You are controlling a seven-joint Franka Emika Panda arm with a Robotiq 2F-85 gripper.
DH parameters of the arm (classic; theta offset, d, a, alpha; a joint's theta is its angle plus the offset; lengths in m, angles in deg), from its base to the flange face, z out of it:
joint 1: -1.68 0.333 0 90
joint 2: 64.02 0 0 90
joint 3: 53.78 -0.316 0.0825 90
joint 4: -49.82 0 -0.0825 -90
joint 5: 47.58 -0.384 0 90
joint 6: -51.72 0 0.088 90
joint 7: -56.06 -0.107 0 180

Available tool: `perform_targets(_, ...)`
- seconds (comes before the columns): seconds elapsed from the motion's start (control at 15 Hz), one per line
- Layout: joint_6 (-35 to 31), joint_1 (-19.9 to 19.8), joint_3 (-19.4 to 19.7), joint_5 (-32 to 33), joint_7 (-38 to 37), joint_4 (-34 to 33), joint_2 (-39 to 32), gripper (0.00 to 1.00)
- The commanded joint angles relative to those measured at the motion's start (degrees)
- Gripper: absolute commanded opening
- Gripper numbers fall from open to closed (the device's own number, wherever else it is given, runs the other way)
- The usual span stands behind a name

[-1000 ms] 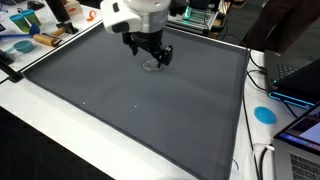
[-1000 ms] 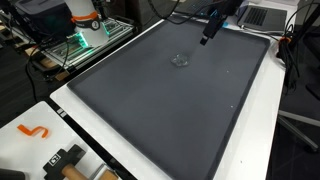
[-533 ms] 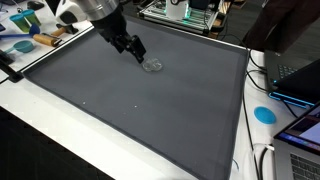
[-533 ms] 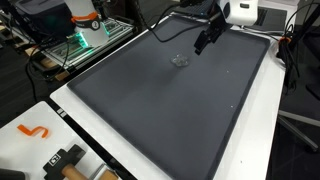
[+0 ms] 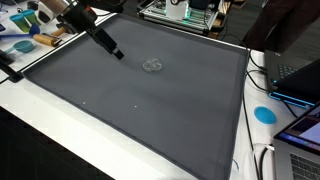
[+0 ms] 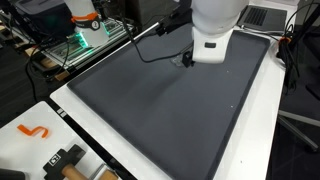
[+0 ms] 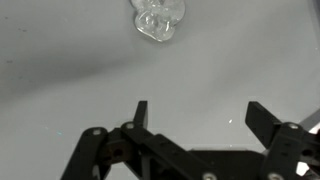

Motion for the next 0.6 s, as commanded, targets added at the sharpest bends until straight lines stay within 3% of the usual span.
perform_targets(0.0, -4.36, -4.09, -0.7, -7.99, 6.99, 6.25, 1.95, 1.0)
perform_targets(0.27, -6.27, -6.61, -0.3, -14.39, 15.09, 11.25, 3.03, 1.0)
perform_targets(0.53, -6.35, -7.05, 0.53, -16.43, 22.96, 15.09, 4.34, 1.0)
